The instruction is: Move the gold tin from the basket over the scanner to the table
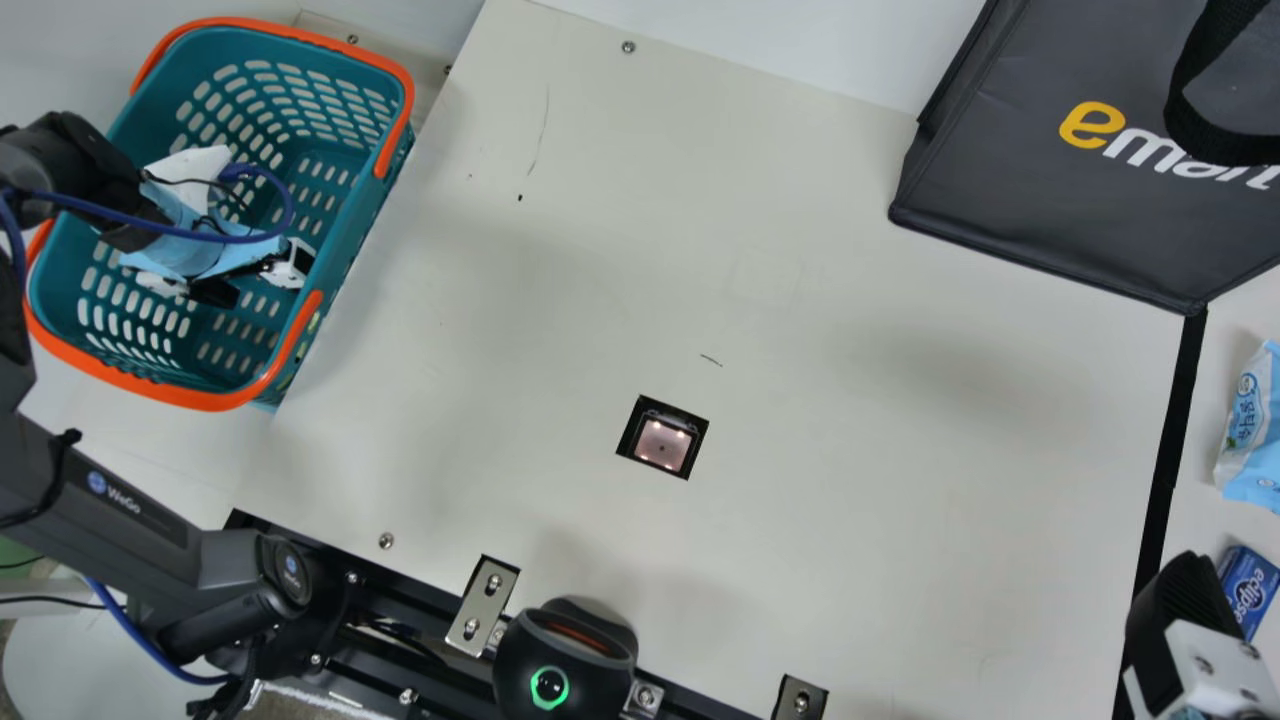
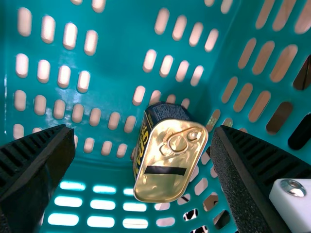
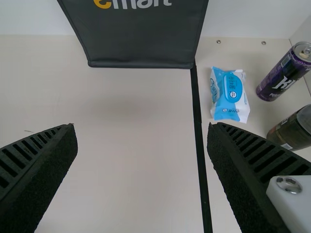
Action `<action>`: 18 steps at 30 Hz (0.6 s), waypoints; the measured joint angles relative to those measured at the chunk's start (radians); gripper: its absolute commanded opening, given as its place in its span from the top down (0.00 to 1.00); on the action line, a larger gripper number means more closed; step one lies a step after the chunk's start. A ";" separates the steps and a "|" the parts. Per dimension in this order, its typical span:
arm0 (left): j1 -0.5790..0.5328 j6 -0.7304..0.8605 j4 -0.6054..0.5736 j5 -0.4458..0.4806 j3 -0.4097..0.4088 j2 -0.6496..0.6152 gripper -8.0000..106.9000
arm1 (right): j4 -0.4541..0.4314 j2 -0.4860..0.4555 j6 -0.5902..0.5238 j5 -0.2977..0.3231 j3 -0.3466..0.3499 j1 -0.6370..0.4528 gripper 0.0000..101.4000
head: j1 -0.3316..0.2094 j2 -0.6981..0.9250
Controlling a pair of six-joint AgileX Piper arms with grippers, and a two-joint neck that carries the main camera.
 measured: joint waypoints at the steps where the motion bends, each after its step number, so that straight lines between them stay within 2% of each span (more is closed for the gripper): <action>1: 0.002 0.008 0.000 -0.003 0.002 0.004 0.15 | 0.000 0.000 0.000 0.000 0.000 0.000 0.06 | 0.002 0.000; 18: 0.016 0.121 0.026 -0.074 0.044 0.033 0.15 | 0.000 0.000 0.000 -0.001 0.000 0.000 0.06 | 0.002 0.002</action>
